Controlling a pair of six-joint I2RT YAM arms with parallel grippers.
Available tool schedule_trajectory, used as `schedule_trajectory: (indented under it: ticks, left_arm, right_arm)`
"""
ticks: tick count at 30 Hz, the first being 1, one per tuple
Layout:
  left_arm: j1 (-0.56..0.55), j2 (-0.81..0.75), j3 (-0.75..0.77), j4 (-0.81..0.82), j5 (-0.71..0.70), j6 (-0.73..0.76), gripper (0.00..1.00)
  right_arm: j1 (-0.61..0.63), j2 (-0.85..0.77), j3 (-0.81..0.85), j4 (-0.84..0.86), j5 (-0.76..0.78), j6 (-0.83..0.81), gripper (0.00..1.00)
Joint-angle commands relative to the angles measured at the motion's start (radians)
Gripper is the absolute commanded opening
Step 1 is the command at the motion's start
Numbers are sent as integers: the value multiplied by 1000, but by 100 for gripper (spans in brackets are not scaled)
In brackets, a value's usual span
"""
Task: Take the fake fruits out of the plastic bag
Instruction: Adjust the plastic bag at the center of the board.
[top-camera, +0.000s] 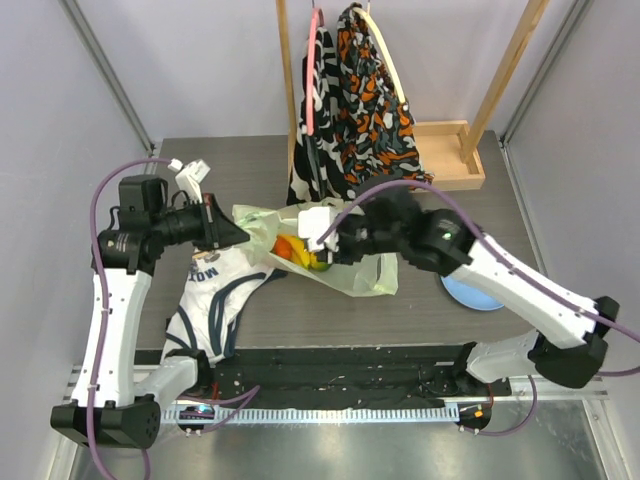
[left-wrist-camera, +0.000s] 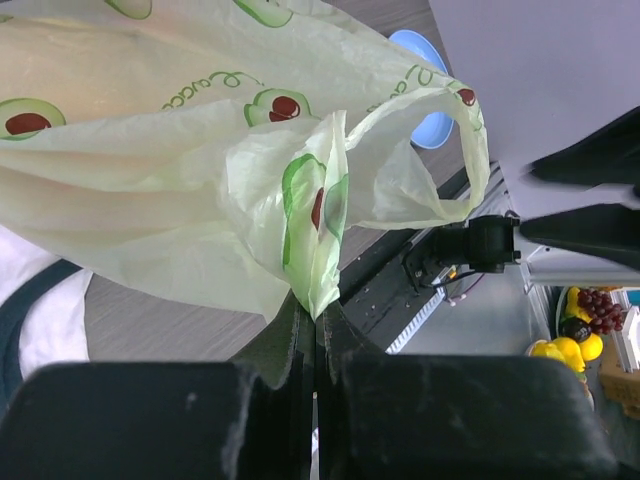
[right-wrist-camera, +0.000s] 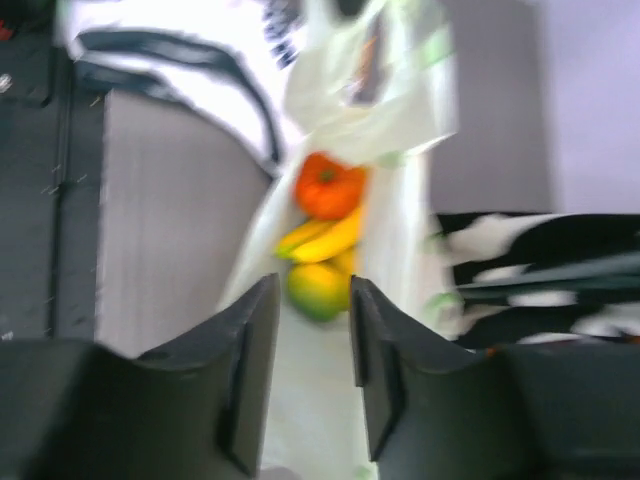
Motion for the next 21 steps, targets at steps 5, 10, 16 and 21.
schedule_trajectory:
  ticks: [5,10,16,21]
  left_arm:
    - [14,-109,-70,-6,-10,-10,0]
    - [25,-142,-99,-46,-22,21,0]
    - [75,-181,-156,-66,-28,25,0]
    - [98,-182,-190,-43,-25,4,0]
  right_arm:
    - [32,116,-275,234,83,166,18]
    - [29,133,-435,430,322,273,11]
    - [107,184,-473,373,174,277,17]
    - [137,208,-447,340,148,293,27]
